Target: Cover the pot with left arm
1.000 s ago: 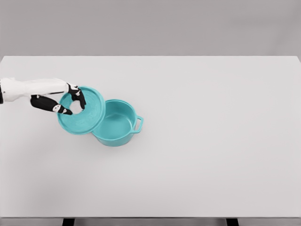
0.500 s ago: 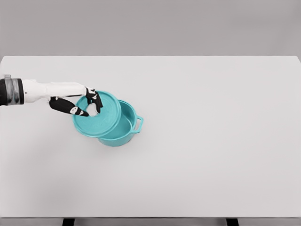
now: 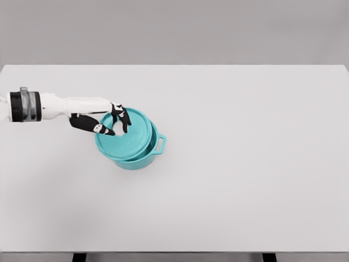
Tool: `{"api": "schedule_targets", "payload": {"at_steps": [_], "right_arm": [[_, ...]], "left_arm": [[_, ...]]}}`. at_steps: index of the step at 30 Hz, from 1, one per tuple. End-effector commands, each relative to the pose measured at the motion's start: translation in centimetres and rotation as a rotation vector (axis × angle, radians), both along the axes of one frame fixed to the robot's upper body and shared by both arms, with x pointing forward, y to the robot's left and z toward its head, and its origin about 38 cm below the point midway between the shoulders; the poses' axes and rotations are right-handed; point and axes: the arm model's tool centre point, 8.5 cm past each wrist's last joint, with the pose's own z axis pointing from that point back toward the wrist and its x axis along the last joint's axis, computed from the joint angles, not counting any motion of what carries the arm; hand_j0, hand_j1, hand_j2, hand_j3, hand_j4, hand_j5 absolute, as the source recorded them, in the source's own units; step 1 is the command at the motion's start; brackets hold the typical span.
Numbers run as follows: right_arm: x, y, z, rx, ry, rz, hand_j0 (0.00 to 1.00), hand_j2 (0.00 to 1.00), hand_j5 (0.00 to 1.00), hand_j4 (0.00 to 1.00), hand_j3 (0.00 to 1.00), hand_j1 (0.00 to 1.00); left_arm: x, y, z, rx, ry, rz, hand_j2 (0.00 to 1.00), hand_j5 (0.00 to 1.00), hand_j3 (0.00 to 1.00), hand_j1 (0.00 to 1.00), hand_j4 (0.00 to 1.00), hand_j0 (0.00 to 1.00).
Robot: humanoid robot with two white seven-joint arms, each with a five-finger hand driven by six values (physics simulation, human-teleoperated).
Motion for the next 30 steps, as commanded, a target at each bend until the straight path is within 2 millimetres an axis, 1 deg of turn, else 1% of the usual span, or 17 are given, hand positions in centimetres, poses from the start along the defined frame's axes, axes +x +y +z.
{"api": "schedule_targets", "payload": {"at_steps": [1, 13, 14, 27, 30], "right_arm": [[0.03, 0.0, 0.0, 0.0, -0.001, 0.001, 1.0, 1.0, 1.0, 1.0, 1.0, 1.0], [-0.02, 0.0, 0.0, 0.0, 0.0, 0.0, 1.0, 1.0, 1.0, 1.0, 1.0, 1.0], [-0.02, 0.0, 0.0, 0.0, 0.0, 0.0, 1.0, 1.0, 1.0, 1.0, 1.0, 1.0], [0.03, 0.0, 0.0, 0.0, -0.001, 0.001, 1.0, 1.0, 1.0, 1.0, 1.0, 1.0], [-0.02, 0.0, 0.0, 0.0, 0.0, 0.0, 1.0, 1.0, 1.0, 1.0, 1.0, 1.0]], "left_arm": [[0.07, -0.24, 0.02, -0.008, 0.005, 0.004, 0.5, 0.5, 0.5, 0.5, 0.5, 0.5], [-0.05, -0.6, 0.41, -0.025, 0.005, -0.006, 0.5, 0.5, 0.5, 0.5, 0.5, 0.5], [-0.07, -0.94, 0.25, -0.029, 0.009, -0.012, 0.5, 0.5, 0.5, 0.5, 0.5, 0.5], [0.06, -0.99, 0.7, -0.041, 0.006, -0.011, 0.5, 0.5, 0.5, 0.5, 0.5, 0.5], [0.14, -0.92, 0.56, -0.033, 0.014, 0.002, 0.5, 0.5, 0.5, 0.5, 0.5, 0.5]]}}
